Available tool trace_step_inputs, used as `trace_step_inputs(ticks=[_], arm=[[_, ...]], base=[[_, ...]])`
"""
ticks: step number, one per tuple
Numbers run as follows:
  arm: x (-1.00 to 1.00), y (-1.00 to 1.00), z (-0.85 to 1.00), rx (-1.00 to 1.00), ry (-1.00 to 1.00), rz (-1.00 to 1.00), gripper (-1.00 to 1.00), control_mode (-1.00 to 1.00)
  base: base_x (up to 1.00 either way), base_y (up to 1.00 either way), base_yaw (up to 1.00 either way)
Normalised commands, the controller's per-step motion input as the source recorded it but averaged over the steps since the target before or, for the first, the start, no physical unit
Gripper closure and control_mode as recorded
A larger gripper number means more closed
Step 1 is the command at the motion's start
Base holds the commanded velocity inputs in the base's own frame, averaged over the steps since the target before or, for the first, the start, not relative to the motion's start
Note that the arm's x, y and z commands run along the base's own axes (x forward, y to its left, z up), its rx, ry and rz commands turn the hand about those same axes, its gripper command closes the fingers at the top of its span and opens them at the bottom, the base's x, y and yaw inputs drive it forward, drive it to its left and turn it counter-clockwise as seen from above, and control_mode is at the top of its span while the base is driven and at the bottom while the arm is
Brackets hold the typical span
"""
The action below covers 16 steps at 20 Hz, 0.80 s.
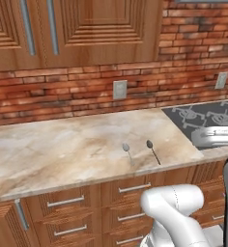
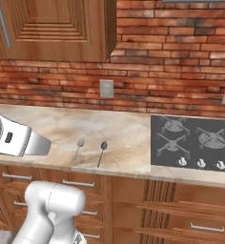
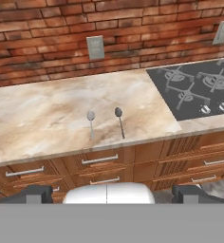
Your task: Organize the utensils by type. Pick up the wooden spoons from the counter and place them in the open cabinet. Then pick up the metallic utensils from the counter and place them in the open drawer.
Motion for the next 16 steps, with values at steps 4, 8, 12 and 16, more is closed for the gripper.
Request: trace_step_inputs(ticks=[4,8,12,16], arm=[[0.0,0.0,0.0,0.0,0.0,0.0,-1.0,1.0],[0.0,0.0,0.0,0.0,0.0,0.0,-1.0,1.0],[0.0,0.0,0.0,0.0,0.0,0.0,-1.0,1.0],[0.0,0.0,0.0,0.0,0.0,0.0,-1.0,1.0]], base=[[0.6,0.0,0.01],[0.39,0.0,0.0],[0.32,0.0,0.04],[0.27,0.0,0.03]])
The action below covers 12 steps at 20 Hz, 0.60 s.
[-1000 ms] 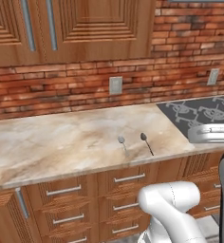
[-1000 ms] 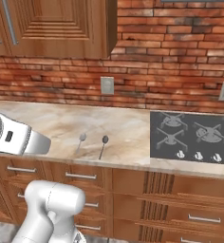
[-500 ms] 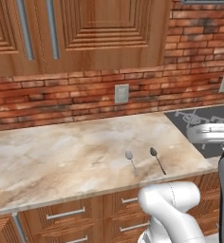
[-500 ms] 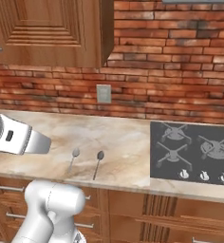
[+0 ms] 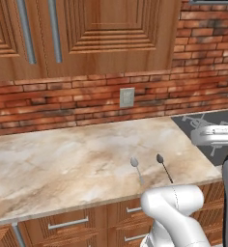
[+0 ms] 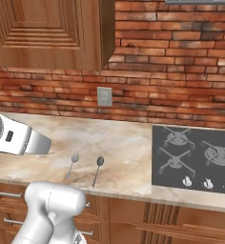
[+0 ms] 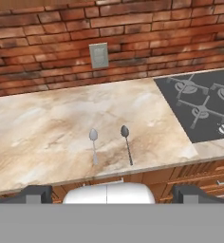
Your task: Organize the utensils by type. Pick up the wooden spoons from the counter and place them in the open cabinet. Then pick up the metallic utensils from the counter and place them in the open drawer.
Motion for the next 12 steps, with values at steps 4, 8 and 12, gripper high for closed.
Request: trace_step_inputs(ticks=[4,8,12], arm=[[0.0,0.0,0.0,0.0,0.0,0.0,-1.0,1.0],[0.0,0.0,0.0,0.0,0.0,0.0,-1.0,1.0],[0.0,0.0,0.0,0.0,0.0,0.0,-1.0,1.0]], base=[[0.11,0.0,0.0],[0.03,0.0,0.0],[0.0,0.0,0.0]])
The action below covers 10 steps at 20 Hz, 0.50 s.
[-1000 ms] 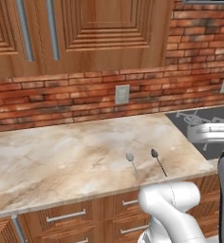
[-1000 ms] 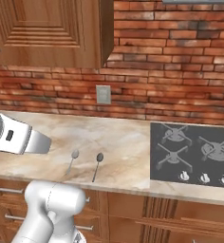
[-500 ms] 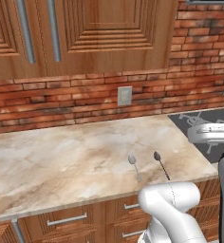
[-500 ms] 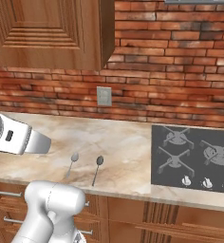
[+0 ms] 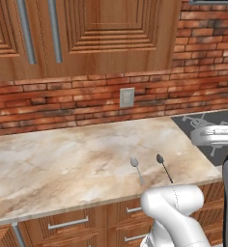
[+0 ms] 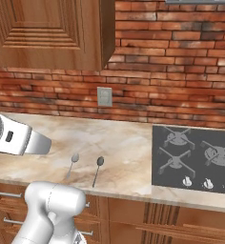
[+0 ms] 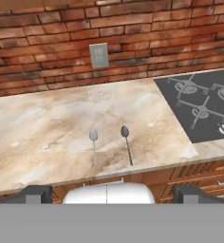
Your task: Organize the utensils by type. Pick up the wooden spoons from the counter and place them in the open cabinet. Then pick up the metallic utensils from the counter and place them in the open drawer.
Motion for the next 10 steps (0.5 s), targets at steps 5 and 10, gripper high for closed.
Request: trace_step_inputs(ticks=[5,10], arm=[[0.0,0.0,0.0,0.0,0.0,0.0,-1.0,1.0],[0.21,0.0,-0.34,-0.02,0.28,0.0,-1.0,-1.0]], base=[[0.0,0.0,0.0],[0.0,0.0,0.0]])
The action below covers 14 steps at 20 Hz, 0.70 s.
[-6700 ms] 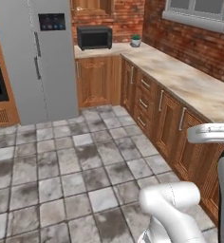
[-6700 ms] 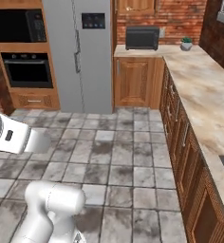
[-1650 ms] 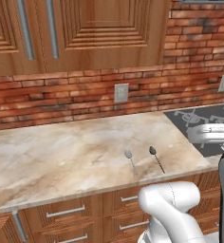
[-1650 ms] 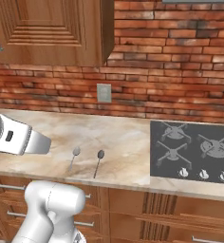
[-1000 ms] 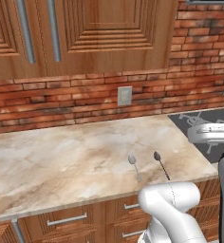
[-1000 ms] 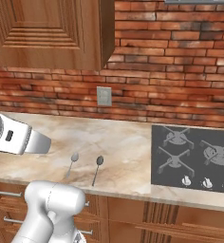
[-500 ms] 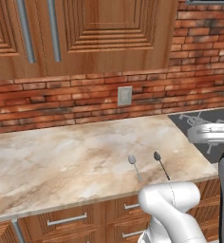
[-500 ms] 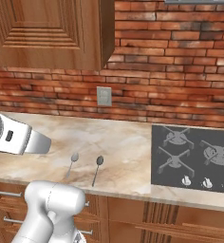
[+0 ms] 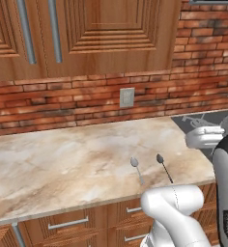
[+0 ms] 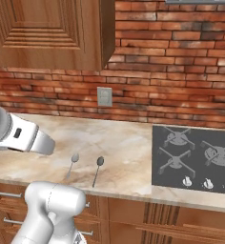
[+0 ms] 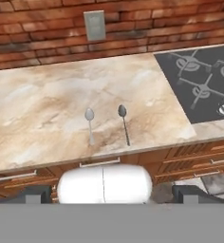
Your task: Organize the utensils by type. Pick up the wooden spoons from the counter and place them in the open cabinet. Then pick up the metallic utensils from the counter and place them in the open drawer.
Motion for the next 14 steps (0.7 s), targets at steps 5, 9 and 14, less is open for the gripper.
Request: trace_step_inputs(ticks=[5,9,14], arm=[[0.32,0.0,-0.38,-0.01,0.3,0.0,-1.0,-1.0],[0.16,0.0,-0.37,0.0,0.15,0.0,-1.0,-1.0],[0.19,0.05,-0.57,0.0,0.0,0.0,-1.0,-1.0]], base=[[0.0,0.0,0.0],[0.0,0.0,0.0],[0.0,0.0,0.0]])
